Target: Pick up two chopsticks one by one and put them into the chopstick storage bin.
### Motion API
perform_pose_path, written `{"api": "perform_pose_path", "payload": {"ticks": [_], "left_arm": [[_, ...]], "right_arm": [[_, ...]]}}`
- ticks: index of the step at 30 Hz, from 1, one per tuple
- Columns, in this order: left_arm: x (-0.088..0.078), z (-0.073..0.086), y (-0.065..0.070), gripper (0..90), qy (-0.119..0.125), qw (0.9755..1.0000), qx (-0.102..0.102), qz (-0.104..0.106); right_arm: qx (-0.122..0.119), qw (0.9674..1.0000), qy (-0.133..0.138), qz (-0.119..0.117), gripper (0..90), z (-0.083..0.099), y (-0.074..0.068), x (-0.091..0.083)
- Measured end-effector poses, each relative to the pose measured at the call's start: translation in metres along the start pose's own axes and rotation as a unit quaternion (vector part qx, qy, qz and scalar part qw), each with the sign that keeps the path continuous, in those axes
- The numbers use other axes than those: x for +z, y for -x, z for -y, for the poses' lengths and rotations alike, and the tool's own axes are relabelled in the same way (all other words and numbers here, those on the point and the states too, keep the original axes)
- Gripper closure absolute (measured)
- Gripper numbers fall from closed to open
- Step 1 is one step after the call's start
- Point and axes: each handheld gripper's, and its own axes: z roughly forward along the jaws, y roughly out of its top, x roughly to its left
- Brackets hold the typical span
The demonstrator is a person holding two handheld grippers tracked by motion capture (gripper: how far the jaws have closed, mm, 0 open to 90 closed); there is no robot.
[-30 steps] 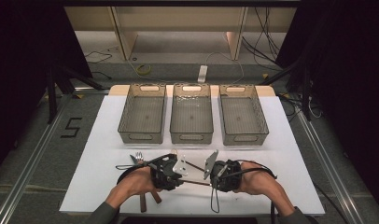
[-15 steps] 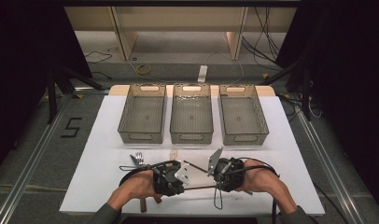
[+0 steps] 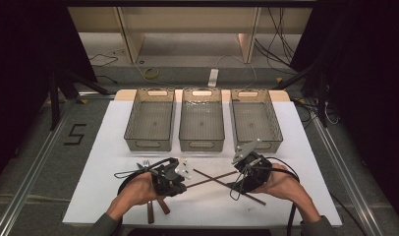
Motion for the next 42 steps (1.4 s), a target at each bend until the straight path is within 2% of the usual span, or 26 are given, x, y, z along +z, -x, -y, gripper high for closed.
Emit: {"api": "perform_pose_path", "payload": {"ticks": [3, 6, 9, 14, 15, 16, 19, 24, 26, 29, 30, 32, 35, 38, 41, 42], "left_arm": [[-0.005, 0.002, -0.006, 85.5, 0.012, 0.9995, -0.03, 0.003], [-0.01, 0.004, -0.011, 85.5, 0.016, 0.9986, -0.05, -0.008], [-0.016, 0.007, -0.017, 85.4, 0.028, 0.9965, -0.077, -0.018], [-0.028, 0.013, -0.027, 85.4, 0.044, 0.9926, -0.108, -0.034], [-0.03, 0.015, -0.029, 85.4, 0.047, 0.9915, -0.115, -0.037], [-0.032, 0.016, -0.031, 85.4, 0.05, 0.9902, -0.124, -0.041], [-0.038, 0.02, -0.037, 85.4, 0.061, 0.9861, -0.145, -0.053], [-0.051, 0.026, -0.048, 85.4, 0.073, 0.9804, -0.168, -0.074], [-0.057, 0.03, -0.053, 85.4, 0.083, 0.9764, -0.179, -0.086], [-0.064, 0.034, -0.062, 85.4, 0.088, 0.9725, -0.193, -0.097], [-0.065, 0.036, -0.066, 85.4, 0.093, 0.9703, -0.199, -0.101], [-0.067, 0.039, -0.073, 85.4, 0.102, 0.966, -0.213, -0.105], [-0.069, 0.041, -0.081, 85.4, 0.109, 0.9614, -0.228, -0.108], [-0.071, 0.042, -0.088, 85.4, 0.109, 0.9586, -0.236, -0.116], [-0.071, 0.041, -0.095, 85.4, 0.112, 0.9543, -0.249, -0.122], [-0.071, 0.041, -0.098, 85.4, 0.11, 0.954, -0.25, -0.124]], "right_arm": [[0.014, 0.9999, -0.005, 0.002, 34.4, 0.004, 0.002, 0.002], [0.016, 0.9997, -0.016, -0.002, 33.3, 0.007, 0.003, 0.006], [0.024, 0.9994, -0.024, -0.006, 31.3, 0.009, 0.003, 0.009], [0.039, 0.9986, -0.035, -0.001, 29.9, 0.014, 0.004, 0.014], [0.044, 0.9983, -0.038, -0.001, 30.0, 0.015, 0.004, 0.016], [0.033, 0.9985, -0.045, 0.0, 30.3, 0.017, 0.006, 0.017], [0.035, 0.9977, -0.058, 0.0, 31.2, 0.019, 0.007, 0.021], [0.037, 0.9965, -0.075, 0.002, 31.4, 0.022, 0.007, 0.026], [0.035, 0.9964, -0.077, 0.003, 31.3, 0.024, 0.007, 0.027], [0.035, 0.9961, -0.08, 0.007, 30.6, 0.026, 0.007, 0.029], [0.037, 0.996, -0.08, 0.007, 30.7, 0.027, 0.007, 0.03], [0.04, 0.9955, -0.086, 0.006, 30.7, 0.029, 0.006, 0.032], [0.044, 0.9947, -0.092, 0.008, 30.7, 0.033, 0.006, 0.035], [0.047, 0.9943, -0.096, 0.01, 30.5, 0.036, 0.007, 0.037], [0.05, 0.994, -0.096, 0.009, 29.7, 0.038, 0.008, 0.038], [0.049, 0.994, -0.097, 0.011, 29.6, 0.039, 0.008, 0.038]]}}
